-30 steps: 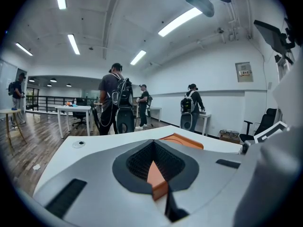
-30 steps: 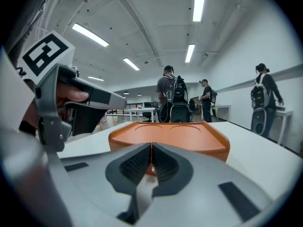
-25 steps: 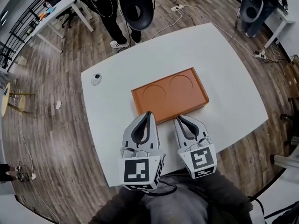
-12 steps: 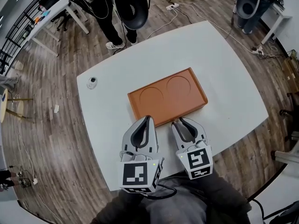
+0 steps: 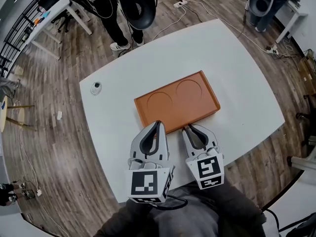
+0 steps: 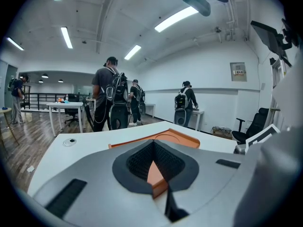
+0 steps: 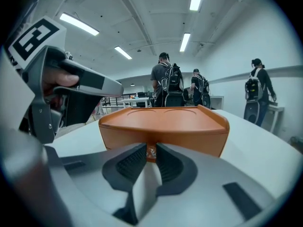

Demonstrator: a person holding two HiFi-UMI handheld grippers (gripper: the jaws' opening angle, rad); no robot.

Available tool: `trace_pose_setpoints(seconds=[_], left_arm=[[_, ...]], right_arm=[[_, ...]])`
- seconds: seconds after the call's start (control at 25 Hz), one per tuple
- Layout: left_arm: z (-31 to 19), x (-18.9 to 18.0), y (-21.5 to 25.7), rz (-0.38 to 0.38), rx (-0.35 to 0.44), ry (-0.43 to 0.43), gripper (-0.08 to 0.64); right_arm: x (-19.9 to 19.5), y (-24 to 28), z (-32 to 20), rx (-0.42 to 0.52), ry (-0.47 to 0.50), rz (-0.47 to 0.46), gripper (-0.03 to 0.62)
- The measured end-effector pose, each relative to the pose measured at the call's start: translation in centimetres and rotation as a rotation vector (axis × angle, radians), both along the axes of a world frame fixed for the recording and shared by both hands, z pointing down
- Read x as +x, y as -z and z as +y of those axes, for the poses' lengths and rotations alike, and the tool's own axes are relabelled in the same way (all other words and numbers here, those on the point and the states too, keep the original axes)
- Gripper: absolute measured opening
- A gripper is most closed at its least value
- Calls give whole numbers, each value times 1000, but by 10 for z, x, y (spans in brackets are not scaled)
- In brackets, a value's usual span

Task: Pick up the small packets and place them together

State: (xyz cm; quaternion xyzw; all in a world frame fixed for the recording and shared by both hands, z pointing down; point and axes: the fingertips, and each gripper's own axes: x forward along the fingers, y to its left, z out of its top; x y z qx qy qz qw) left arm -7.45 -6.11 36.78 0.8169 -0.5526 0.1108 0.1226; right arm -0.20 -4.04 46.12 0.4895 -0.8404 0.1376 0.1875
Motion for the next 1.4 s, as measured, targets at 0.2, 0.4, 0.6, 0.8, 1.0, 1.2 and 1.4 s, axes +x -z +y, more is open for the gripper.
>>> trace_pose_setpoints(seconds=[0.2,0.4,0.6,0.8,1.0,1.2,1.4], left_arm=[[-1,6,2,-5,-8,-5,-3],[2,9,-2,-6,-13,-23,-3],[4,13,-3,-4,-19,-32,-3],[8,14,-1,-7,-21,-42,-3],[17,19,-5,-11,-32,-55,-3],[21,23,0,-24,-40,-58,-3],[35,28,-3,-41,-42,-79,-3]], right_arm=[[3,1,1,0,-1,0,64],[1,1,3,8,5,16,63],[3,2,3,4,2,7,58],[4,4,8,-2,5,9,58],[8,1,23,-14,5,1,58],[12,2,35,-28,10,-3,58],[17,-1,48,-22,-4,8,58]])
